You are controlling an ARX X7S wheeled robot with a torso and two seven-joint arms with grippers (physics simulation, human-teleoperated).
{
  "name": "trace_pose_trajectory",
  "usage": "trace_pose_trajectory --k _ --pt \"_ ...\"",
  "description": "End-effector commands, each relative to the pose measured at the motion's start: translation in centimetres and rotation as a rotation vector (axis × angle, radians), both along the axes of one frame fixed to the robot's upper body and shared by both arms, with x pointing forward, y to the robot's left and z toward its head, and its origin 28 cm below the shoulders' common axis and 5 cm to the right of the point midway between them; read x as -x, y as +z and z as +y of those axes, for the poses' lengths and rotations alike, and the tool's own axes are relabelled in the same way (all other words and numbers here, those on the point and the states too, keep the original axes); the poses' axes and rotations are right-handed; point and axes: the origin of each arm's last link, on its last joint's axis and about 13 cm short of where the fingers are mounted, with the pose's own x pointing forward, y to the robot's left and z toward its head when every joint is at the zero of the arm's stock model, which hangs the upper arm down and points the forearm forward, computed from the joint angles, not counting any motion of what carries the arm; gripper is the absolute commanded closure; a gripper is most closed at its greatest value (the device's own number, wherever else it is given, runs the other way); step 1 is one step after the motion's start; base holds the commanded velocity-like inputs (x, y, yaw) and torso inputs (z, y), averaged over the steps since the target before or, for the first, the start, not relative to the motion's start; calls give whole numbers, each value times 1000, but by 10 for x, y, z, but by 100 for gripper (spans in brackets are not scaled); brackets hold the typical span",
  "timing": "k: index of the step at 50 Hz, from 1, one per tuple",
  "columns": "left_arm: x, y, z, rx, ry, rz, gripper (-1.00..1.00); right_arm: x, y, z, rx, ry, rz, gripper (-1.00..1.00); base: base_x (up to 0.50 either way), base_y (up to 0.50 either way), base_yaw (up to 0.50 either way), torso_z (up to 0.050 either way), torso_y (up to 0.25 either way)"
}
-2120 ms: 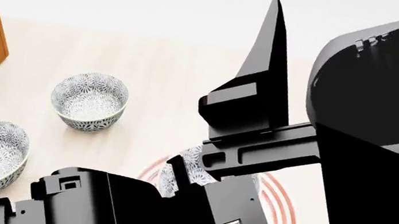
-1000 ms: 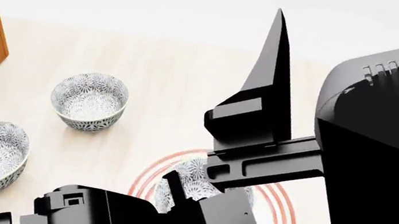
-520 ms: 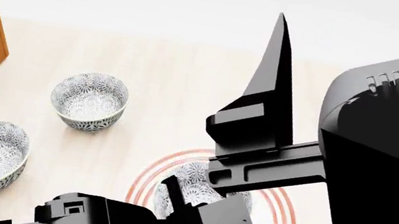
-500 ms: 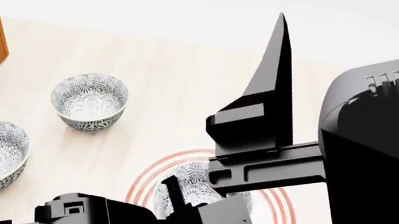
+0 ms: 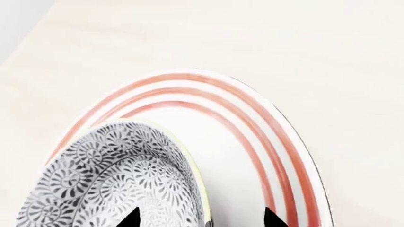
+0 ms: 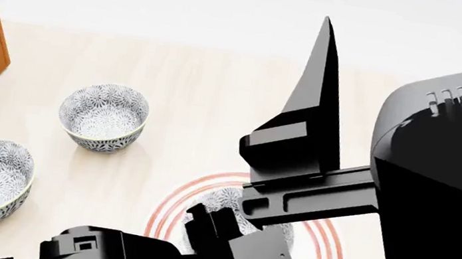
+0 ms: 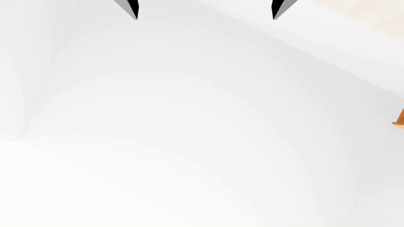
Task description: Put the bowl at the front on the plate.
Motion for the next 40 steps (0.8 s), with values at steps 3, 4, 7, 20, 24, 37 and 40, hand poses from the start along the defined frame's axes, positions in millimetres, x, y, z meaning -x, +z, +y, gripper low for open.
trace_pose_trajectory --k 3,4,7,20,24,37,40 --pt "-2 -1 2 -5 16 -15 -100 0 0 0 1 0 0 -100 0 0 0 0 0" --pt "-3 -1 2 -4 20 -17 -100 0 0 0 0 0 -1 -100 0 0 0 0 0" --pt "-3 0 2 -5 20 -17 -100 -1 0 0 1 1 0 -100 0 0 0 0 0" --pt "-4 2 1 19 17 3 -100 -1 1 1 2 0 0 -100 0 0 0 0 0" --pt "-6 8 0 68 13 41 -100 0 0 0 0 -4 -1 -100 0 0 0 0 0" --pt "-12 25 -1 155 30 109 -100 -1 1 0 2 0 -1 -100 0 0 0 0 0" --pt "-15 30 -1 182 34 125 -100 -1 0 0 10 -11 6 -100 0 0 0 0 0"
